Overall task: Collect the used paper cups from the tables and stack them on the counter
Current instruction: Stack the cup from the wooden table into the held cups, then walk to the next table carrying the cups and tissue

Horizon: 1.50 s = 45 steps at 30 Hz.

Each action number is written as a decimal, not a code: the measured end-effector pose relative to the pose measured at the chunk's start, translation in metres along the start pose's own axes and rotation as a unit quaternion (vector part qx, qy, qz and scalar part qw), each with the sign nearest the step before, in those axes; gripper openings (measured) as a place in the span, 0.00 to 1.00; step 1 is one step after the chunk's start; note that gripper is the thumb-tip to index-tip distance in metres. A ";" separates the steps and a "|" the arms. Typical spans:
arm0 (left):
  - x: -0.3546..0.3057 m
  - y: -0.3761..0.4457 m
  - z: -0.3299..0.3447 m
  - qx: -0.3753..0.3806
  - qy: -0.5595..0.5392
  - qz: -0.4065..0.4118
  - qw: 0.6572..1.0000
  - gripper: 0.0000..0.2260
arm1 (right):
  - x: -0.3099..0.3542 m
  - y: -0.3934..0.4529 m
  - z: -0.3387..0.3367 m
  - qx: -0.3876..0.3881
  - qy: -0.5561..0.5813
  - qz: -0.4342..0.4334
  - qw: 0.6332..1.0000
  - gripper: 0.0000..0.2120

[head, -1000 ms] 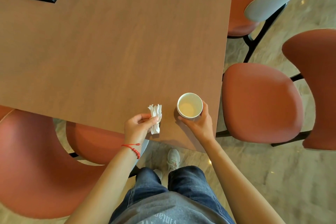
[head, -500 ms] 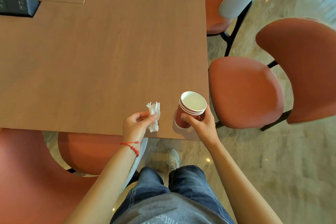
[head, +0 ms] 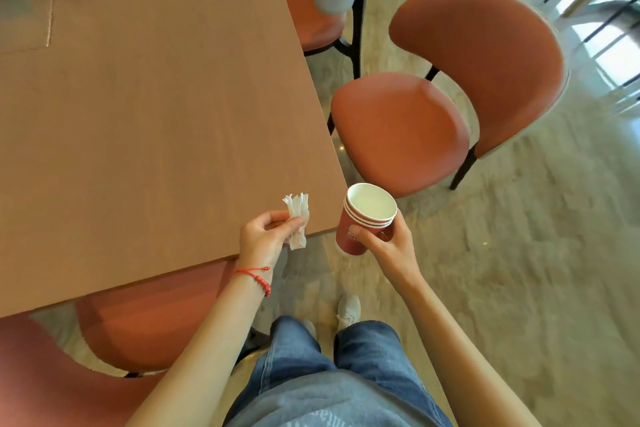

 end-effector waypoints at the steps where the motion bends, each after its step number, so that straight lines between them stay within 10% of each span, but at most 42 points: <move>1: 0.000 -0.003 0.007 0.009 0.006 0.005 1.000 0.07 | -0.001 -0.003 -0.007 -0.013 0.003 0.000 1.000 0.25; 28: 0.047 -0.179 0.401 0.379 0.208 0.042 0.901 0.06 | -0.022 -0.028 -0.387 -0.429 0.119 -0.001 0.895 0.26; 45: 0.006 -0.220 0.689 0.523 0.220 0.045 0.822 0.05 | 0.030 0.102 -0.569 -0.556 0.159 -0.021 0.816 0.24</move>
Point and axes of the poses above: each hand's wrist, its own y-axis towards the middle knuckle, its own z-axis out of the palm, x = y × z, the point moved 1 cm from there along y, towards the middle knuckle, and after that the axes turned 10 degrees about -x, right-handed, at the moved point
